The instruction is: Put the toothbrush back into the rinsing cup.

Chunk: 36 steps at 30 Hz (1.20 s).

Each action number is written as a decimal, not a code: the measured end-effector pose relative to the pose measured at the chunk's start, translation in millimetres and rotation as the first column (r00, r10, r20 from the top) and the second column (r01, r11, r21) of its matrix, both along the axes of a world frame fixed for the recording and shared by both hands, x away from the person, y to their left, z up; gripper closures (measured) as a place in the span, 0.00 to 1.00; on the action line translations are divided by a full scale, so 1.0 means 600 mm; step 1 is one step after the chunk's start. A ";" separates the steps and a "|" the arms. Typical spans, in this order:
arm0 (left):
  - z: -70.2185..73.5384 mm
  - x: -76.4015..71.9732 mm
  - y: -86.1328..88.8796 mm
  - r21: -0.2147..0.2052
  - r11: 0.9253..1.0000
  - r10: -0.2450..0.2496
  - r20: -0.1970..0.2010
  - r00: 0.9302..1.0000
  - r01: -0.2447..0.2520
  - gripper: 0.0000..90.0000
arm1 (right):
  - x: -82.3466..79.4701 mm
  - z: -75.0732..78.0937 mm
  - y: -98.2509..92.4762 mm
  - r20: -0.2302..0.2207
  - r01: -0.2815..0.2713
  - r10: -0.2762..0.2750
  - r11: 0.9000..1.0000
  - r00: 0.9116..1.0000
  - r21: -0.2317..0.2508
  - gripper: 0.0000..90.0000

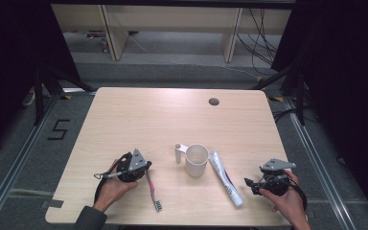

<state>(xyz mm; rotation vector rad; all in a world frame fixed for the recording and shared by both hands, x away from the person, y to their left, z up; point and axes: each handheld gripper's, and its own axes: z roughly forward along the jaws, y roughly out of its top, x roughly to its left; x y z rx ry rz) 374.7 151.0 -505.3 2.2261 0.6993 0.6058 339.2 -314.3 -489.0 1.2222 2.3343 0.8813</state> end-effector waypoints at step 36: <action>-0.005 -0.002 0.062 0.023 0.999 0.040 -0.070 0.997 -0.038 0.99 | 0.003 -0.002 -0.002 0.019 -0.040 0.040 0.999 0.999 -0.005 0.26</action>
